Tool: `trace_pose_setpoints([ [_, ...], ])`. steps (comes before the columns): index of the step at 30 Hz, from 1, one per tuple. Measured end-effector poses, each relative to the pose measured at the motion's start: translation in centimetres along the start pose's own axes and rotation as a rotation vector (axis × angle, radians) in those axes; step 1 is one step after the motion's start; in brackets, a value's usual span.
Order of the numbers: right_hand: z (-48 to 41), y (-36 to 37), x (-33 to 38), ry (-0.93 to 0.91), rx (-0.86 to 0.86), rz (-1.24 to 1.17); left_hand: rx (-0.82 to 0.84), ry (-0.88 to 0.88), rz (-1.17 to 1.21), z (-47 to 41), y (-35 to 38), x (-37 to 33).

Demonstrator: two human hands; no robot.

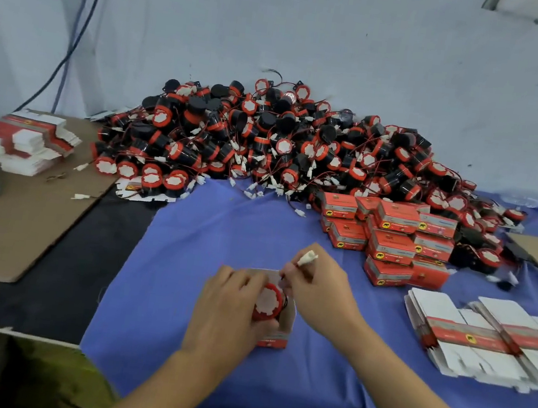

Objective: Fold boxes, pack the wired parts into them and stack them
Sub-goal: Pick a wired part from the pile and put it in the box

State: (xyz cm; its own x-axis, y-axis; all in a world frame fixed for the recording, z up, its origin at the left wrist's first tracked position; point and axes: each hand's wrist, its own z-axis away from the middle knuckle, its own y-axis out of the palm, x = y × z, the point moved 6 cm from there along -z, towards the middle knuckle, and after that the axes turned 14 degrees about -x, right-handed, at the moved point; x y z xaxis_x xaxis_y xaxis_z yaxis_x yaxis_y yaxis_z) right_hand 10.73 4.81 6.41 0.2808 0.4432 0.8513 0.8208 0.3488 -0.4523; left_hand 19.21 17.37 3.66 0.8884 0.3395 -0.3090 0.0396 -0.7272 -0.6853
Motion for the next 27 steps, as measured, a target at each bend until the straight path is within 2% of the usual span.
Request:
trace_pose_setpoints([
  [4,0.6,1.2,-1.8,-0.057,0.074,0.247,0.033,0.051,-0.062,1.9,1.9,0.3],
  [9,0.8,1.2,-2.2,-0.110,0.047,0.403,-0.025,0.146,-0.209,3.5,2.9,-0.2],
  [13,0.8,2.8,-1.3,-0.165,0.043,0.492,-0.043,0.123,-0.207,4.0,3.0,0.0],
  [18,1.6,5.5,-0.4,-0.223,0.066,0.545,-0.041,0.045,-0.062,4.2,3.0,0.5],
  [22,2.8,6.8,-0.9,-0.291,0.205,0.539,-0.102,0.041,0.106,5.0,3.8,1.3],
  [25,3.2,7.0,-1.6,-0.347,0.321,0.583,-0.021,-0.059,0.229,5.9,5.5,2.7],
  [26,3.3,7.1,-1.9,-0.361,0.377,0.611,0.019,-0.149,0.336,6.0,5.8,3.2],
  [27,3.4,7.1,-2.2,-0.362,0.439,0.628,0.035,-0.143,0.453,6.2,5.8,3.3],
])
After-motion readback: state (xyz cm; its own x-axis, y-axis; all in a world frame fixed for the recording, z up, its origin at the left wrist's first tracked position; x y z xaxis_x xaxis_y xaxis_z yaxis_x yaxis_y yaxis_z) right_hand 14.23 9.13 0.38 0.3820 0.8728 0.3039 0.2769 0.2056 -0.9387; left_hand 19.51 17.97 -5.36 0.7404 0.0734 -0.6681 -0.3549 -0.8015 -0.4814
